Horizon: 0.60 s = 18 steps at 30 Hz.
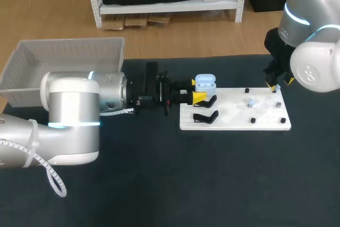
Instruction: Pick up each earbud case from the left stands, insert the matching earbuds, close the lid, and place the case in the box.
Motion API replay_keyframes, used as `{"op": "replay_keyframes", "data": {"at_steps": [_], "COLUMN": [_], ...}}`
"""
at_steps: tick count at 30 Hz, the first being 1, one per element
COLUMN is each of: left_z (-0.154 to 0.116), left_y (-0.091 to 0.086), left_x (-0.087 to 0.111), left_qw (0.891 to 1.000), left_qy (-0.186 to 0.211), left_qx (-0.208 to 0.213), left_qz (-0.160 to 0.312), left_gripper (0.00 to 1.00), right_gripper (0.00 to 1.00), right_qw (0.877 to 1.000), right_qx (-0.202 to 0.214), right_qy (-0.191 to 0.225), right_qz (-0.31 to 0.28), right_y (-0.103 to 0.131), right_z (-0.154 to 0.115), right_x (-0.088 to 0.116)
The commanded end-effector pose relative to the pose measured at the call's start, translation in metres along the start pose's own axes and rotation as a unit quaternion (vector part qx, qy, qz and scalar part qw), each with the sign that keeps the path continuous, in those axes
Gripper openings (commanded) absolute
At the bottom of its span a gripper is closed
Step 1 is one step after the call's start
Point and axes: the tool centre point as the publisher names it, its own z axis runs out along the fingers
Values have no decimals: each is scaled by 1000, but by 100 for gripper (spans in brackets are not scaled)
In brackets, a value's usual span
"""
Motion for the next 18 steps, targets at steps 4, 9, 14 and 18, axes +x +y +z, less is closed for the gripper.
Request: {"op": "replay_keyframes", "data": {"at_steps": [4,9,14,18], "left_z": [0,0,0,0], "left_y": [0,0,0,0], "left_x": [1,1,1,1], "left_qw": [1000,1000,1000,1000], "left_qy": [-2,-2,-2,-2], "left_qx": [-1,-1,-1,-1], "left_qz": [1,1,1,1], "left_gripper": [0,0,0,0], "right_gripper": [54,53,49,49], "right_qw": [1000,1000,1000,1000], "right_qx": [-6,-6,-4,-4], "right_qy": [10,12,12,13], "right_qz": [0,-1,3,5], "right_y": [2,3,0,0], "right_z": [7,10,13,14], "right_x": [-4,-3,-3,-2]}}
